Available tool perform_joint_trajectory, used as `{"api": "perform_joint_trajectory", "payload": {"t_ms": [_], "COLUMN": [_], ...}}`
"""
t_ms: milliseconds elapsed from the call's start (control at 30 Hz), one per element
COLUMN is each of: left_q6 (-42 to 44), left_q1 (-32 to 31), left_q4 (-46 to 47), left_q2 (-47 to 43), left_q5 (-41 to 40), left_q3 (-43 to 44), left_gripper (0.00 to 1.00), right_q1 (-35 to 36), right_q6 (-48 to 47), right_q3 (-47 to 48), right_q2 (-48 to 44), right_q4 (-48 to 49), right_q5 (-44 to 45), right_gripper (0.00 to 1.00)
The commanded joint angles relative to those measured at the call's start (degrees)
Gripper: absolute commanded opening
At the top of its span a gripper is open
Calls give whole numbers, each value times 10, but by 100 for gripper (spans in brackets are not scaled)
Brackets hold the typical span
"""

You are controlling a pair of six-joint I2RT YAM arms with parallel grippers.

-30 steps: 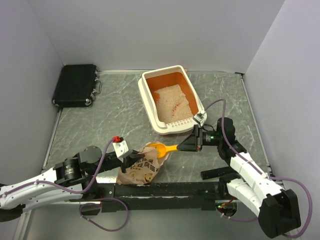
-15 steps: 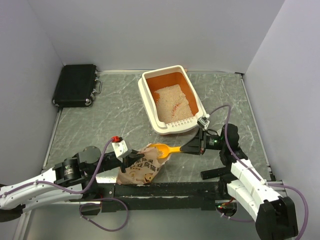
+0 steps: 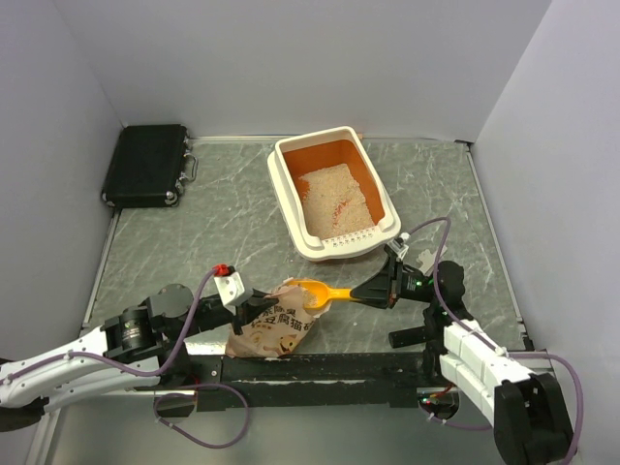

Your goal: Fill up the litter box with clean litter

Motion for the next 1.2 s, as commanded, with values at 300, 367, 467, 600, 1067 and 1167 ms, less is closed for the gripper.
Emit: {"api": "perform_joint_trajectory", "payload": {"t_ms": [300,367,467,600,1067,1167], "left_q6": [0,1,1,2,6,6], "left_q1": [6,6,7,8,9,9], "left_q4": [28,28,28,31,36,36], "left_q2": [-5,-5,-6,-15,-42,-39], "left_q5": [6,4,0,-9,-33,-31], "left_q3": [-2,-2,-2,-2,-7,-5], "left_gripper": [1,1,1,1,1,1], "right_q1": [-1,-1,-2,-2,-18,-21], "right_q6": [106,95,67,33,12,17], "right_q3": [-7,7,24,39,32,28], "right_q2": [-8,-33,-69,-102,-153,-178], "right_q4": [196,151,76,2,-91,-107], "right_q5": [25,24,26,32,66,98], "right_gripper": [0,0,0,0,0,0]}}
